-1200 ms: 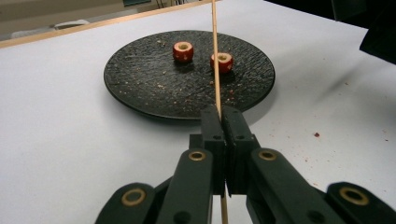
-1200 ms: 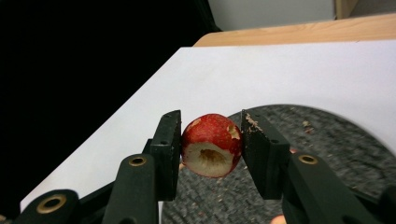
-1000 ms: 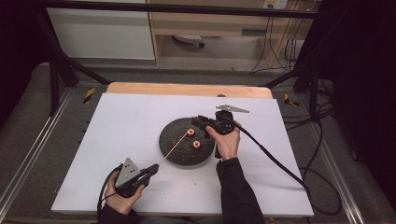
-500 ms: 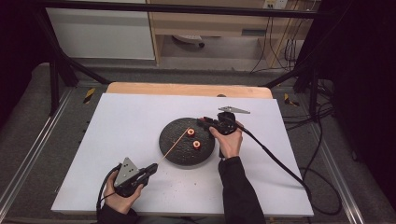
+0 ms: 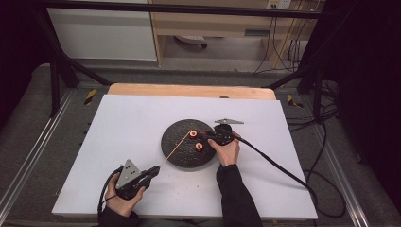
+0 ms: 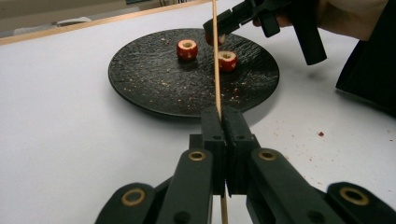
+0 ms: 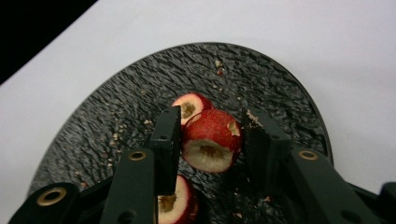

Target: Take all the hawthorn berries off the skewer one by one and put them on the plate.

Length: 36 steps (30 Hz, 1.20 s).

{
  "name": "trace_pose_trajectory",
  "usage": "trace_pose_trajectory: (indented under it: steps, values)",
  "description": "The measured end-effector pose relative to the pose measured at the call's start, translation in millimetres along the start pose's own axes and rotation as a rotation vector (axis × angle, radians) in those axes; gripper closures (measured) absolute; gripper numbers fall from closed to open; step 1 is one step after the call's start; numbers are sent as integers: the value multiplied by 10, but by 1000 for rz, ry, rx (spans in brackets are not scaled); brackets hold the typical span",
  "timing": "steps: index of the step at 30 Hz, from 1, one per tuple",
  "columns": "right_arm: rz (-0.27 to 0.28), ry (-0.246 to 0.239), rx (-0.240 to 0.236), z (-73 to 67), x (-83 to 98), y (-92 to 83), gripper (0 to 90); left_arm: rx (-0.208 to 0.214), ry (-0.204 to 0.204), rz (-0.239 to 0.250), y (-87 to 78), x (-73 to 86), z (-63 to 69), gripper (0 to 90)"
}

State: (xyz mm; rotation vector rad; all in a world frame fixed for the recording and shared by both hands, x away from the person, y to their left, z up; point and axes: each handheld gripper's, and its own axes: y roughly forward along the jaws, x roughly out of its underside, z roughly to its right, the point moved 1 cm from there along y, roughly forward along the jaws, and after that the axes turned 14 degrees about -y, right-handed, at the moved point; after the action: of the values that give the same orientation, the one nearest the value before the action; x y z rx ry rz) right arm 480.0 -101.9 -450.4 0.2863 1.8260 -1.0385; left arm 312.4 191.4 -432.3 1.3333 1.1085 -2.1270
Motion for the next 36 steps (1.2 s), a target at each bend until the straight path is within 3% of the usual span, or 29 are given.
trace_pose_trajectory:
  steps: [7,13,24,29,36]
  values:
    - [-34,-19,14,-5,64,59,590,0,0,-3,4,1,-2,884]
    - [-19,-35,21,-7,49,37,517,0,-2,-3,2,0,-3,884]
    - [45,-106,-30,-128,-46,-265,277,-4,-5,-11,8,4,-14,884]
    - [26,-158,-67,-172,4,-419,177,-5,-8,-16,11,4,-23,884]
    - [-12,-239,-74,-185,185,-594,84,-9,-11,-29,17,6,-36,884]
